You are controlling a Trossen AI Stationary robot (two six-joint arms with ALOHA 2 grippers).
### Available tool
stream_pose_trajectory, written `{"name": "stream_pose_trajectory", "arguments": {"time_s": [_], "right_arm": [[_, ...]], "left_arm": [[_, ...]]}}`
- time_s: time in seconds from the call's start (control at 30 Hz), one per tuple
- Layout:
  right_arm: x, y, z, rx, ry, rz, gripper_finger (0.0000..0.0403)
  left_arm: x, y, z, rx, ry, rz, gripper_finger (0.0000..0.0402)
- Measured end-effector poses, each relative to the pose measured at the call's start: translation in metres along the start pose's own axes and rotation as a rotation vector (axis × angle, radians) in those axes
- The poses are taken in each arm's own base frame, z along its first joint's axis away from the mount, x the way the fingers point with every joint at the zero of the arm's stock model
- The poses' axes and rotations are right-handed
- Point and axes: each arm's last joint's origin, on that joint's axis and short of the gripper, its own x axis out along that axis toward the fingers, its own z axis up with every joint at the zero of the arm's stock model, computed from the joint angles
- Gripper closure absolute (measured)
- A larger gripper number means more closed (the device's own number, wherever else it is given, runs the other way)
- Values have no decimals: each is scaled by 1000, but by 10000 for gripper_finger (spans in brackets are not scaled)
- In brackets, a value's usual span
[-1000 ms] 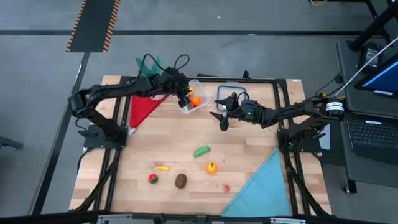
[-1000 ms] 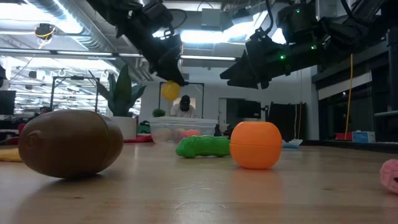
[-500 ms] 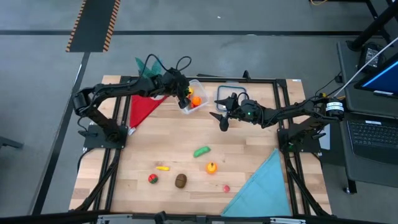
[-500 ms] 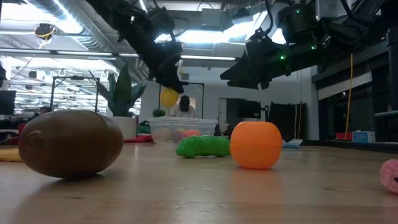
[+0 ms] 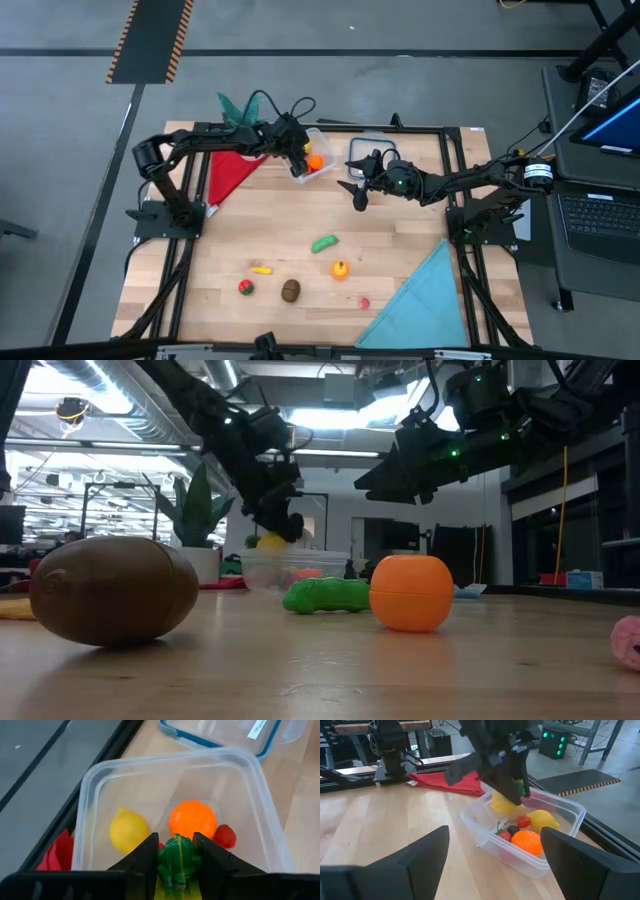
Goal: Pick and placing Produce into tupperware
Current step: Put the pineapple into the transparent bin
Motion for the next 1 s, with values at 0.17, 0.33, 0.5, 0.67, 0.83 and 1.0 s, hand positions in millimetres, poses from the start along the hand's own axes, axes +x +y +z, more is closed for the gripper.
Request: {"name": "stream_pose_trajectory", "arguments": {"time_s": [0.17, 0.33, 0.5, 0.67, 0.83, 1.0], "right_arm": [[0, 0, 0, -1, 1, 0, 87], [0, 0, 0, -2, 5, 0, 87], [0, 0, -1, -3, 12, -1, 87], [0, 0, -1, -4, 14, -1, 87], [0, 0, -1, -6, 14, -1, 87], [0, 0, -1, -9, 14, -1, 87]], "left_arm": [[11, -2, -3, -1, 10, -55, 293], [20, -2, -5, 0, 8, -60, 309], [24, 0, -9, -4, 37, -60, 295], [24, -1, -11, -3, 60, -63, 256], [24, -1, -11, 2, 56, -56, 241], [11, 0, -6, 15, 36, -49, 235]]}}
